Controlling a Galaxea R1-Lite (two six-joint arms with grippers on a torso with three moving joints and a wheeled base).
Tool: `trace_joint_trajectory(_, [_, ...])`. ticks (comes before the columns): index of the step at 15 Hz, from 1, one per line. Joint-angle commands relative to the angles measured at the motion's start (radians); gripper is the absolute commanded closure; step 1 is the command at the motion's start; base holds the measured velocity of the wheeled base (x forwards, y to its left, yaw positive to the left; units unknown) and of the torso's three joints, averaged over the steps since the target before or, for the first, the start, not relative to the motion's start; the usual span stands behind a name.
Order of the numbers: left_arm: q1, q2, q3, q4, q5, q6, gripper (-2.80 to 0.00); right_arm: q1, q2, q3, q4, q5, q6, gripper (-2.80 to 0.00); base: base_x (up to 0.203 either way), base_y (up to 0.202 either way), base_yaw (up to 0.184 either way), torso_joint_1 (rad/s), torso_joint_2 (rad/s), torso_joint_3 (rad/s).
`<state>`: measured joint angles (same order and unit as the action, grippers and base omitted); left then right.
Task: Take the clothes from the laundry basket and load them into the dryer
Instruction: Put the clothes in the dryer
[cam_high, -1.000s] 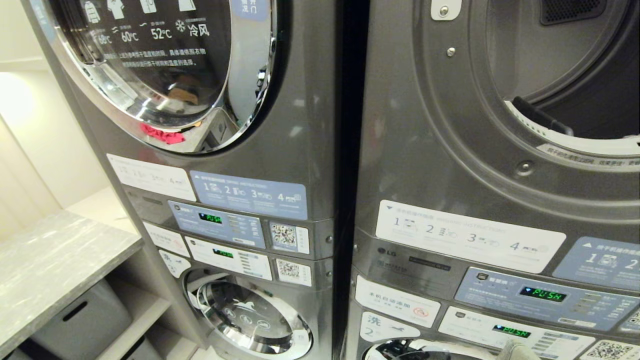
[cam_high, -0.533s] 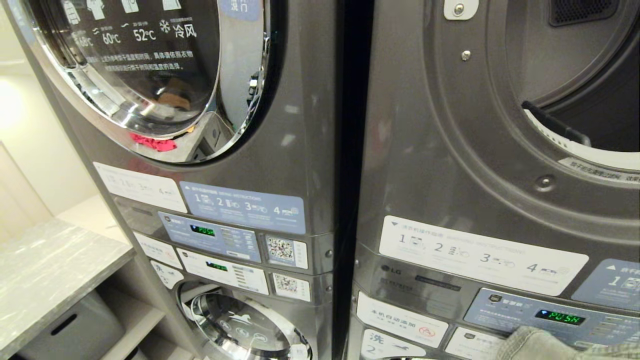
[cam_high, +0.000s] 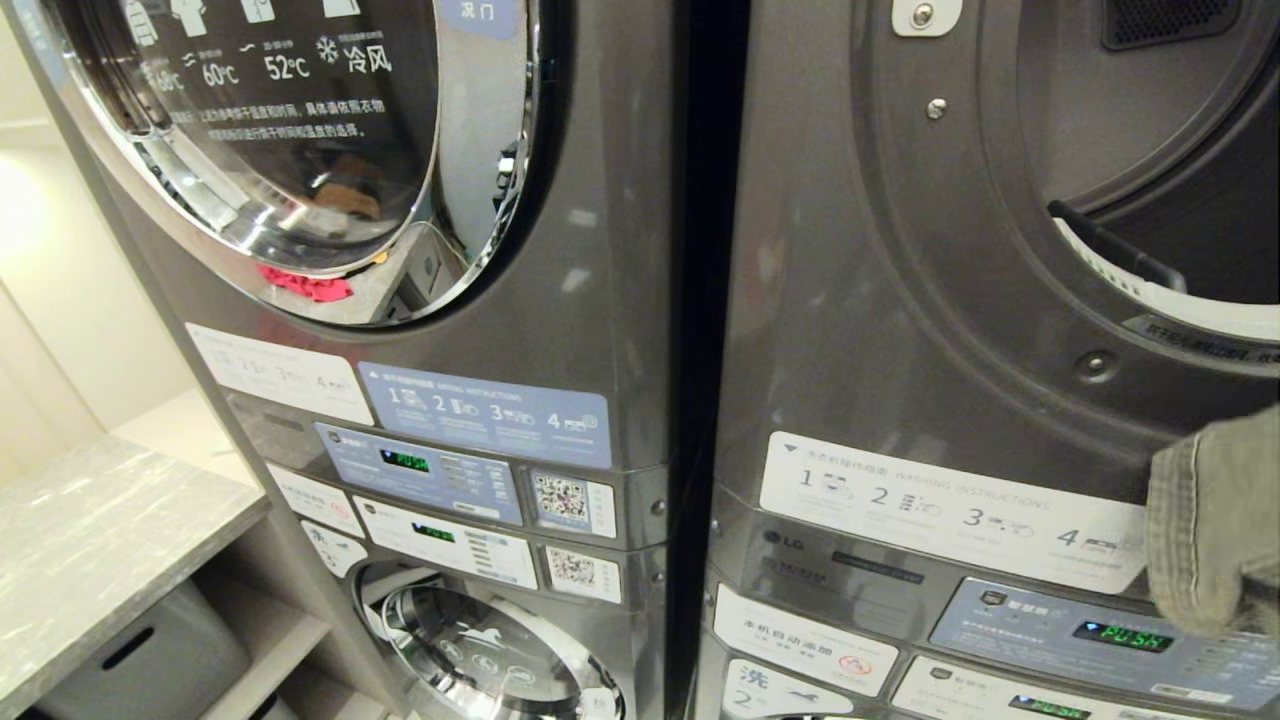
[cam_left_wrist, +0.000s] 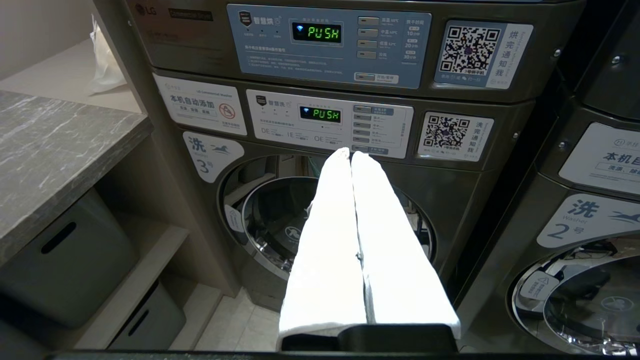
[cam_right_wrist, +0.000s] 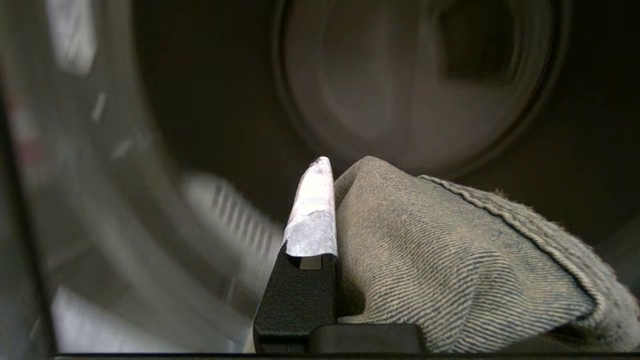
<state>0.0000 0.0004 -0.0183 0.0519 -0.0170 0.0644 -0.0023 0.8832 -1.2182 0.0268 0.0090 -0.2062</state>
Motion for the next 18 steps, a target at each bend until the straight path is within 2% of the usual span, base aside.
trace_joint_trajectory(1, [0.0,0.0,0.0,0.0,0.0,0.0,0.0,0.0,0.303,-0.203,-0.025,-0.008,-0.003,0.0,0.0,0.0,0.0,0.0,0.0,0.0])
trace_joint_trajectory(4, [0.0,0.0,-0.001,0.0,0.012,-0.026,0.0,-0.001,0.532,-0.458,-0.069,-0.045,0.001,0.0,0.0,0.0,0.0,0.0,0.0,0.0])
trace_joint_trajectory(5, [0.0,0.0,0.0,-0.002,0.024,-0.048,0.0,-0.001,0.599,-0.532,-0.097,-0.077,0.001,0.0,0.0,0.0,0.0,0.0,0.0,0.0])
trace_joint_trajectory(8, [0.0,0.0,0.001,-0.014,0.025,-0.051,0.0,-0.001,0.778,-0.685,-0.25,-0.203,0.001,0.0,0.0,0.0,0.0,0.0,0.0,0.0])
trace_joint_trajectory(10, [0.0,0.0,0.002,-0.015,0.025,-0.052,0.0,0.0,0.833,-0.702,-0.308,-0.241,0.002,0.0,0.0,0.0,0.0,0.0,0.0,0.0])
trace_joint_trajectory(18, [0.0,0.0,0.002,-0.015,0.025,-0.052,0.0,-0.001,0.928,-0.716,-0.342,-0.243,0.002,0.0,0.0,0.0,0.0,0.0,0.0,0.0])
